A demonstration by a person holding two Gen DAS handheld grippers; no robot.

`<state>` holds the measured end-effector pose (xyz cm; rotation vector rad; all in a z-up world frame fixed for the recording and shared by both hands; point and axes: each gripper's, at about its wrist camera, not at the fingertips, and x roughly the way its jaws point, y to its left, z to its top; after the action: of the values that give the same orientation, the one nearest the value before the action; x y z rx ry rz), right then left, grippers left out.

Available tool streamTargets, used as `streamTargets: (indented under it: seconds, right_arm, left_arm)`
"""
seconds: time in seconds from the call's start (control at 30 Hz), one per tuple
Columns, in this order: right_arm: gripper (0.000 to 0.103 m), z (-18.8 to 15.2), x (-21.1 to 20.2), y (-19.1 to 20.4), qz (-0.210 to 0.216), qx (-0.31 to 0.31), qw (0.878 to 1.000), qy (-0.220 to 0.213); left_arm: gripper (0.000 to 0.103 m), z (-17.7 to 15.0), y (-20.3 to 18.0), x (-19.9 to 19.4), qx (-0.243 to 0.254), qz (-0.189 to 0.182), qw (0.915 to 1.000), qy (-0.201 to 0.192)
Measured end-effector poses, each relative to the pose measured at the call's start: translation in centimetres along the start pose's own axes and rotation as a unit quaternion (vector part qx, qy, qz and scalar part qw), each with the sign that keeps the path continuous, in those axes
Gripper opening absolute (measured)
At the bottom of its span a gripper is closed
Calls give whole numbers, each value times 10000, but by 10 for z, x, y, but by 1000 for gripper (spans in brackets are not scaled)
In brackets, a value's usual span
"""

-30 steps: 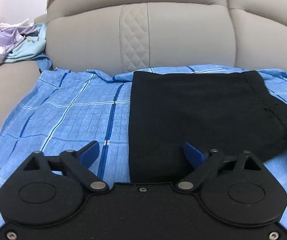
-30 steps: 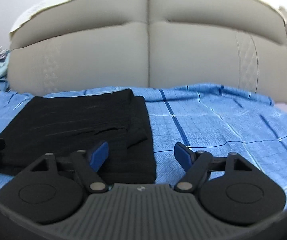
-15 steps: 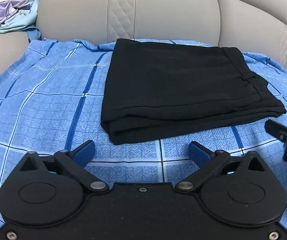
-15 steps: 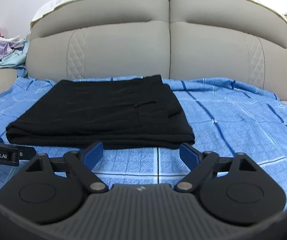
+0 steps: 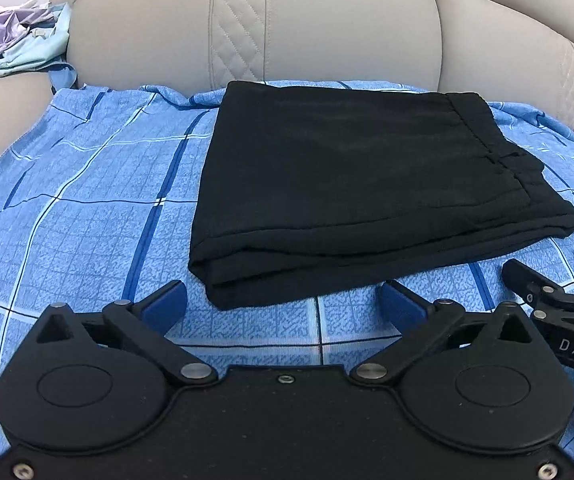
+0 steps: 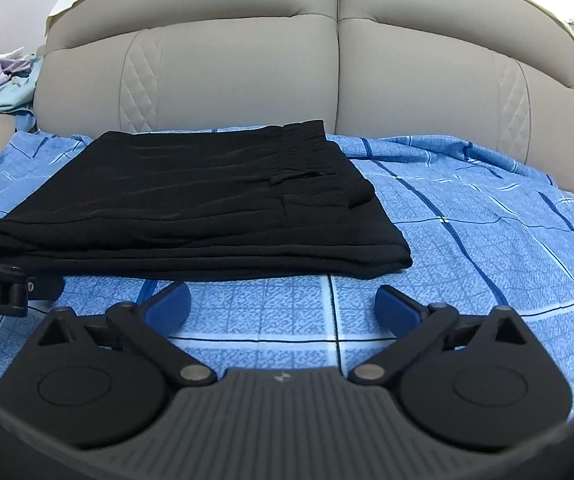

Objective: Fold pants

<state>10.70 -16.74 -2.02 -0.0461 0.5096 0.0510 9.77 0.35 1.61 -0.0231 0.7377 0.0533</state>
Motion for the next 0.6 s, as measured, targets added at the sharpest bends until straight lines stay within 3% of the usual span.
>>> streamTargets:
  seconds: [0.6]
  right_arm:
    - [103, -1, 2, 1, 5, -10, 10000, -61]
  left_arm:
    - [103, 1, 0, 3, 12, -14, 10000, 19]
